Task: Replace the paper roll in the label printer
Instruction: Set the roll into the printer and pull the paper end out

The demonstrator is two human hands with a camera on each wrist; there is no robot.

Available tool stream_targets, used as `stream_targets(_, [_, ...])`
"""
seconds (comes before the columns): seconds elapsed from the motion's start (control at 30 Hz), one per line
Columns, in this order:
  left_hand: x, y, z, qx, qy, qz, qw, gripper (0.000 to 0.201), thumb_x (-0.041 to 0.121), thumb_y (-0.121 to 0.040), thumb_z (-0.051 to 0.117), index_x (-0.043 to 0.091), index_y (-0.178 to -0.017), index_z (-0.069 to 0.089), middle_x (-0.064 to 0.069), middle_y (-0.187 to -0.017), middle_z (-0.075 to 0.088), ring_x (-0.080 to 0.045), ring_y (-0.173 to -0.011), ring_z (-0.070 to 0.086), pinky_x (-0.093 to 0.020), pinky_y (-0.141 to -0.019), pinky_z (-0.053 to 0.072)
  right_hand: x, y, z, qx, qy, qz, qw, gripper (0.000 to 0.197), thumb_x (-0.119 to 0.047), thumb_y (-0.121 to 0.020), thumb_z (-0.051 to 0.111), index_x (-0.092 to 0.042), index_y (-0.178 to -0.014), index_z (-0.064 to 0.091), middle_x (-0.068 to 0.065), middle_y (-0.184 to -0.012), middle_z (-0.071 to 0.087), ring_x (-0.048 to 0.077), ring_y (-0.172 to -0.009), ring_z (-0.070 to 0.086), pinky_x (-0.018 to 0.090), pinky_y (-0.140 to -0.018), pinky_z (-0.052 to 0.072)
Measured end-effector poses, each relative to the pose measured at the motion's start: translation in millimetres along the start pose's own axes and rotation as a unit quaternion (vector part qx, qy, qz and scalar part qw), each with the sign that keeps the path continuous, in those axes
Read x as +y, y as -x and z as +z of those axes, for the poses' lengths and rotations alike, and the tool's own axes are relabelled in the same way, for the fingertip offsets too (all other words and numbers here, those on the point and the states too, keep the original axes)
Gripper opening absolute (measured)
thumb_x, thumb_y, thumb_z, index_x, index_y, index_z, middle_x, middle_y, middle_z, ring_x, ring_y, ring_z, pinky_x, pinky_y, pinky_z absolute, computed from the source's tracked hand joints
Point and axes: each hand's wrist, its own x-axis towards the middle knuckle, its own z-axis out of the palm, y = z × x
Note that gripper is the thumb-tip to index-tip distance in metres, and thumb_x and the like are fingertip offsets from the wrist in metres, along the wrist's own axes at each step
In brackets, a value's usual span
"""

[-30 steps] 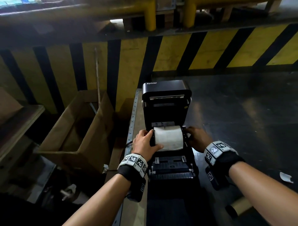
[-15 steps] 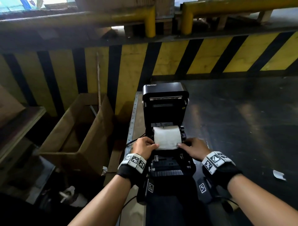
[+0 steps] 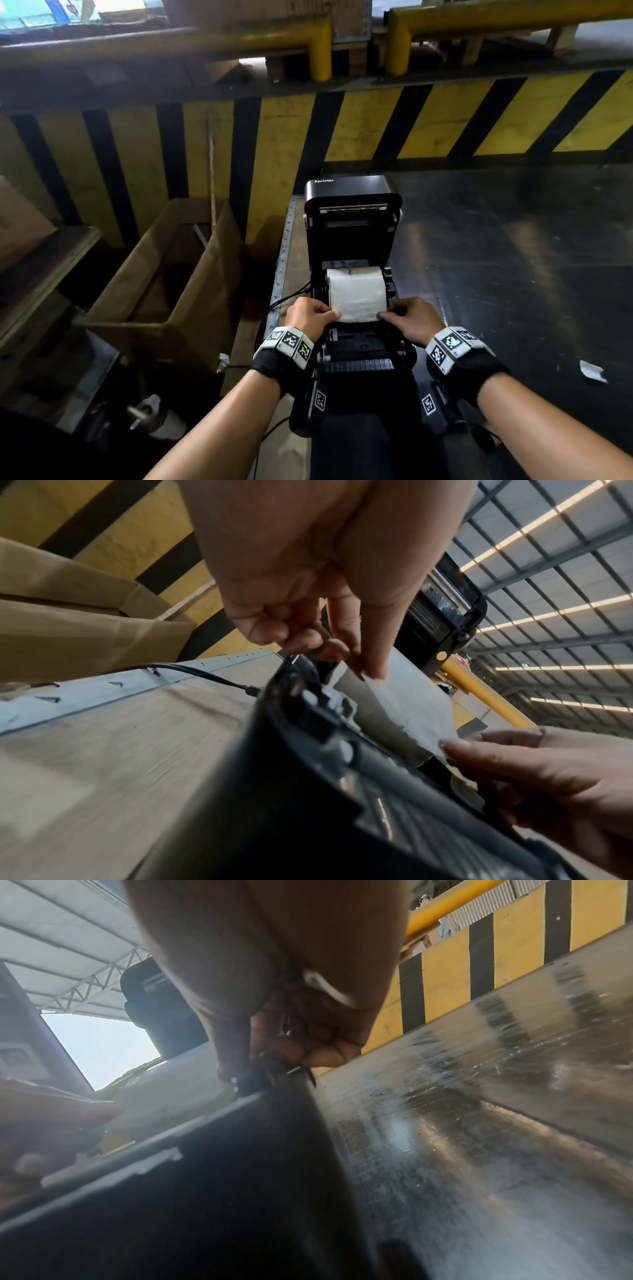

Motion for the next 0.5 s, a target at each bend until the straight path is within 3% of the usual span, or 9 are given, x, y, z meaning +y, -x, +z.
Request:
stream_targets(0.1, [-0.3,2.6,0.9,-0.009,-0.046,0.019,0.999,0.023,0.035,-0.079,0.07,0.012,-0.078,0.073,0.0,-0.067,0.059,-0.015,-0.068,0.054,-0.022,-0.063,0.038,-2.1,2.7,-1.2,-0.017,0.029,-0.018,0.999,0.027,-0.035,-0.08,0.065,-0.009,-0.081,0.073,0.01,-0.083,0.073,0.021,-0.076,0.063,0.021,-0.063,0.038])
stream_targets(0.27, [0.1,4.8,3.5,-0.023,-0.09,0.021,0.995,0.038,0.032,-0.082,0.067,0.015,-0.051,0.053,0.0,-0.056,0.05,-0.022,-0.061,0.051,-0.023,-0.06,0.038,-7.2,2.7,-2.2,-0.036,0.078,-0.023,0.996,0.03,-0.037,-0.08,0.064,-0.009,-0.085,0.074,0.011,-0.093,0.074,0.024,-0.086,0.065,0.021,-0.068,0.036])
stream_targets(0.5, [1.8,1.1,2.3,-0.047,-0.114,0.018,0.992,0.033,0.032,-0.08,0.069,0.012,-0.056,0.059,-0.006,-0.062,0.056,-0.022,-0.062,0.053,-0.024,-0.06,0.04,-9.8,4.7,-2.7,-0.037,0.077,-0.02,0.996,0.028,-0.033,-0.082,0.061,-0.007,-0.086,0.073,0.012,-0.097,0.072,0.025,-0.088,0.064,0.021,-0.068,0.035])
